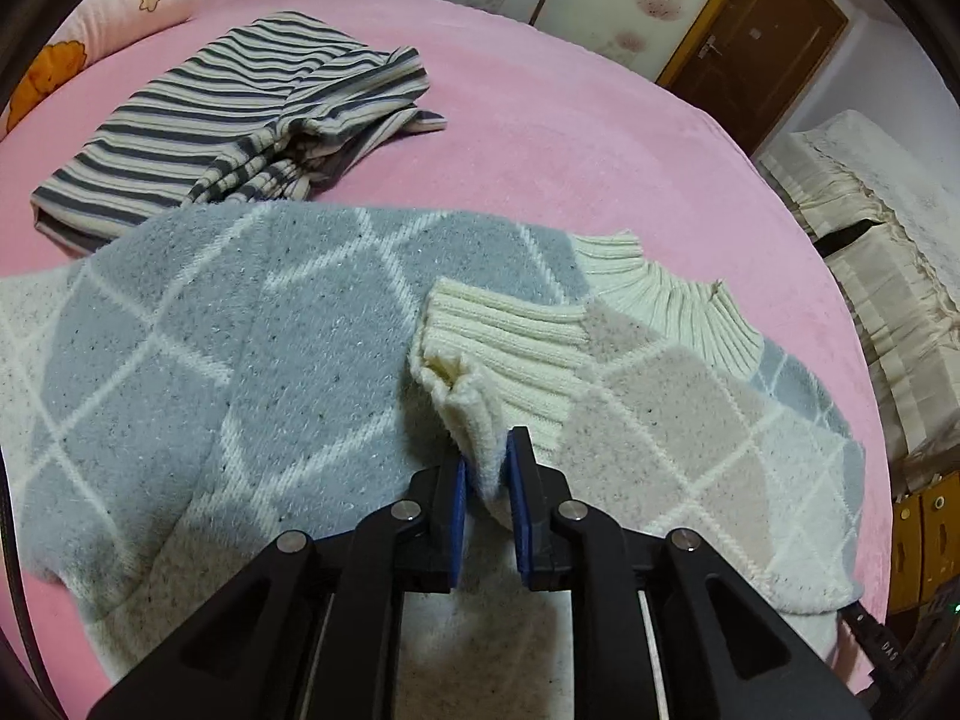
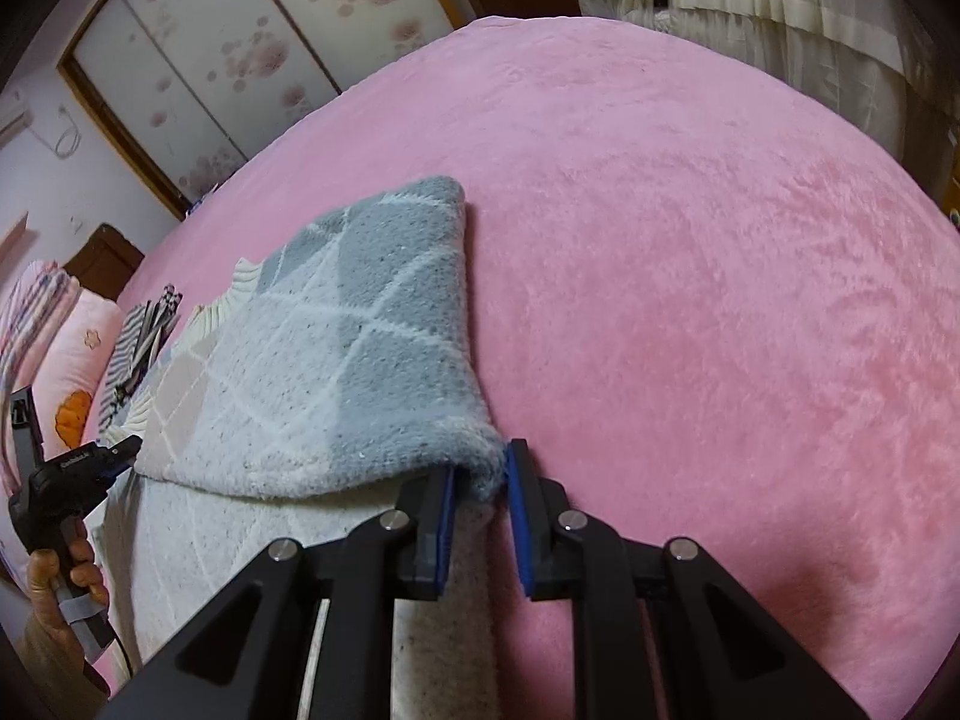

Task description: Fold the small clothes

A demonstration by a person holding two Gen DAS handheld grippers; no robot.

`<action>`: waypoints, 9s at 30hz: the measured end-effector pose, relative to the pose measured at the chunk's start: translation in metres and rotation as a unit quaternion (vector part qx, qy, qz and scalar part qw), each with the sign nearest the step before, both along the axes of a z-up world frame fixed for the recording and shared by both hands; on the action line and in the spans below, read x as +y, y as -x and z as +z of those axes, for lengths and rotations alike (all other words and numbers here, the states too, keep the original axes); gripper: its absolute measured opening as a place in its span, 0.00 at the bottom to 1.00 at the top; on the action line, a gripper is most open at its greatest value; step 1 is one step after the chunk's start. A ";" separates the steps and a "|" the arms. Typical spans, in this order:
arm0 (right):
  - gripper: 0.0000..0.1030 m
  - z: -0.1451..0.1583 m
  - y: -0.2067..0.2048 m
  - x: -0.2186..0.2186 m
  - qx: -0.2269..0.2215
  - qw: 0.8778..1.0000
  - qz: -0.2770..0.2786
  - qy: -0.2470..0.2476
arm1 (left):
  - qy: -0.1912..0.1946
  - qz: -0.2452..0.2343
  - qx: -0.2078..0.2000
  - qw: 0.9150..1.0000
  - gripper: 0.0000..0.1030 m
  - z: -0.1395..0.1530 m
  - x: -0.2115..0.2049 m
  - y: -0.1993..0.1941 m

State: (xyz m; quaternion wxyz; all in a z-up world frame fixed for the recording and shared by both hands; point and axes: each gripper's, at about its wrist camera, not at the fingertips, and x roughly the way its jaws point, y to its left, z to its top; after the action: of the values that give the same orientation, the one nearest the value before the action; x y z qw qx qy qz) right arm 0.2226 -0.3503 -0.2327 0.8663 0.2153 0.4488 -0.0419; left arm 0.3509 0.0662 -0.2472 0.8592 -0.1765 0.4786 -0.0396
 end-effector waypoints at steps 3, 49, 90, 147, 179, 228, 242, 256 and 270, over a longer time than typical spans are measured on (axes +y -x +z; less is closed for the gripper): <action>0.15 0.005 0.000 0.003 0.005 1.000 0.010 0.003 | -0.004 -0.004 0.000 1.000 0.12 0.001 -0.003 -0.002; 0.35 0.040 -0.112 0.010 0.027 0.988 0.032 0.150 | -0.022 -0.035 -0.012 0.999 0.35 0.014 -0.013 0.002; 0.39 0.159 0.083 0.150 -0.058 0.985 0.106 0.121 | -0.080 -0.088 -0.119 0.986 0.82 0.181 0.023 0.224; 0.39 0.122 0.011 0.508 -0.038 0.939 0.326 0.099 | 0.151 0.220 0.058 0.962 0.82 0.041 0.420 0.156; 0.39 0.088 0.020 0.479 -0.007 0.939 0.332 0.085 | 0.159 0.350 0.101 0.917 0.08 -0.017 0.444 0.116; 0.39 0.066 0.041 0.163 -0.009 0.998 0.067 0.008 | 0.049 -0.105 -0.039 0.993 0.58 0.072 -0.038 0.113; 0.39 0.088 0.019 0.181 -0.026 0.995 0.092 0.031 | -0.052 -0.058 -0.048 0.996 0.74 0.097 0.011 0.153; 0.39 0.052 -0.006 0.180 0.023 0.995 0.093 0.028 | -0.127 0.012 -0.054 0.990 0.81 0.075 0.093 0.167; 0.36 0.010 -0.045 0.196 0.043 0.990 0.132 -0.024 | -0.088 0.044 -0.010 0.995 0.81 0.032 0.120 0.163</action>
State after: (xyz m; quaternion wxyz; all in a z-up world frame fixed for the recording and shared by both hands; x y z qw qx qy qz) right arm 0.2675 -0.1543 -0.2230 0.8386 0.1734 0.5110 0.0745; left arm 0.1876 0.1862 -0.2156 0.8772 -0.1209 0.4630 0.0391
